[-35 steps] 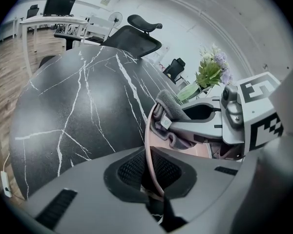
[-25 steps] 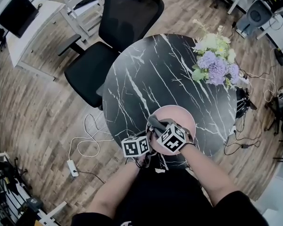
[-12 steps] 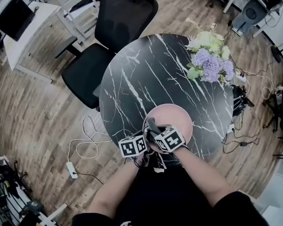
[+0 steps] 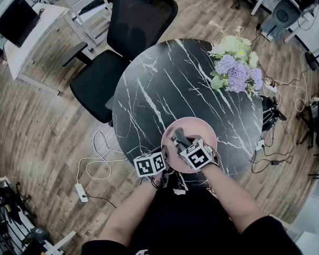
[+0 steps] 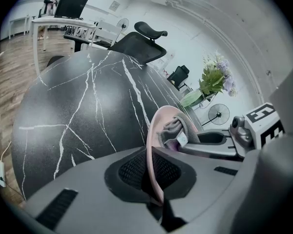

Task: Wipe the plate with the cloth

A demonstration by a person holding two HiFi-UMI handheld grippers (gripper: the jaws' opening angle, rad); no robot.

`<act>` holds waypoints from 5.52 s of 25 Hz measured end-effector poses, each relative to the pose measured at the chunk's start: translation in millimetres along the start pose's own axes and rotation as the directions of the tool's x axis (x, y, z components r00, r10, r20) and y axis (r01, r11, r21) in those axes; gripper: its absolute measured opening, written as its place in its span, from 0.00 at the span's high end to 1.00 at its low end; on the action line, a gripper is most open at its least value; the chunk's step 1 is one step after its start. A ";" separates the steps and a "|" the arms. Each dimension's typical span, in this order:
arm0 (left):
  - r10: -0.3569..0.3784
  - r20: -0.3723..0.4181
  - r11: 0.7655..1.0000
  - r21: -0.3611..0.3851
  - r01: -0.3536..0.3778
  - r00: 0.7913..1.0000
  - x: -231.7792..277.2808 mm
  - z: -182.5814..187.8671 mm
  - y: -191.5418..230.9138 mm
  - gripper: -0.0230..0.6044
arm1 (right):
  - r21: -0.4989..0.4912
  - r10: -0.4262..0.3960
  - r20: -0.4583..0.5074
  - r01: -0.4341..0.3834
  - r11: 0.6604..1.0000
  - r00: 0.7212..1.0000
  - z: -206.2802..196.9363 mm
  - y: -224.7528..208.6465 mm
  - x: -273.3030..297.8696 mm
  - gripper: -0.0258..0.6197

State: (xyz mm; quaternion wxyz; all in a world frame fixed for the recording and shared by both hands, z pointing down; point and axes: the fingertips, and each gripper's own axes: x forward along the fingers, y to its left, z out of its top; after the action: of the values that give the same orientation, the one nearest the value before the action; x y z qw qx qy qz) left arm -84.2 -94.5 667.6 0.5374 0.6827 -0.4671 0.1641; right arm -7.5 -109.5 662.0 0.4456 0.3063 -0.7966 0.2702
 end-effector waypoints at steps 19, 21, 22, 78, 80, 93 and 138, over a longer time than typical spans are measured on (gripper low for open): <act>0.002 -0.007 1.000 0.008 -0.002 1.000 -0.1 -0.2 0.3 0.92 | -0.291 -0.381 -0.051 0.351 0.890 0.923 -17.1 -89.2 -23.2 0.79; 0.002 -0.006 1.000 0.007 -0.002 1.000 0.0 -0.2 0.5 0.92 | -0.329 -0.404 -0.046 0.368 0.870 0.913 -17.4 -91.7 -23.7 0.79; 0.002 -0.006 1.000 0.007 -0.002 1.000 0.0 -0.3 0.3 0.92 | -0.339 -0.412 -0.043 0.375 0.863 0.910 -17.8 -93.0 -24.4 0.79; 0.023 0.020 1.000 0.012 -0.023 1.000 -1.9 3.7 0.4 0.92 | 0.062 0.078 0.019 -0.079 0.995 0.997 -16.6 44.7 -3.1 0.79; 0.015 0.013 1.000 0.010 -0.015 1.000 -0.7 1.6 -0.8 0.92 | 0.044 0.056 0.011 -0.057 0.997 0.998 -19.3 38.0 -6.8 0.79; 0.001 -0.001 1.000 0.021 -0.001 1.000 -0.4 0.7 -2.3 0.92 | 0.059 -0.159 -0.031 0.160 0.985 0.987 -41.4 -42.0 -31.4 0.79; 0.006 -0.003 1.000 0.000 -0.006 1.000 1.5 2.5 -2.4 0.92 | 0.360 0.008 0.129 -0.055 0.931 0.992 -2.5 27.7 -10.2 0.79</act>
State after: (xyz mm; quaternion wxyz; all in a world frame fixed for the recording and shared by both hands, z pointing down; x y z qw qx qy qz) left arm -82.2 -97.4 666.3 0.5374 0.6810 -0.4686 0.1669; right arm -22.1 -86.8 649.9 0.3260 0.3869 -0.7642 0.4001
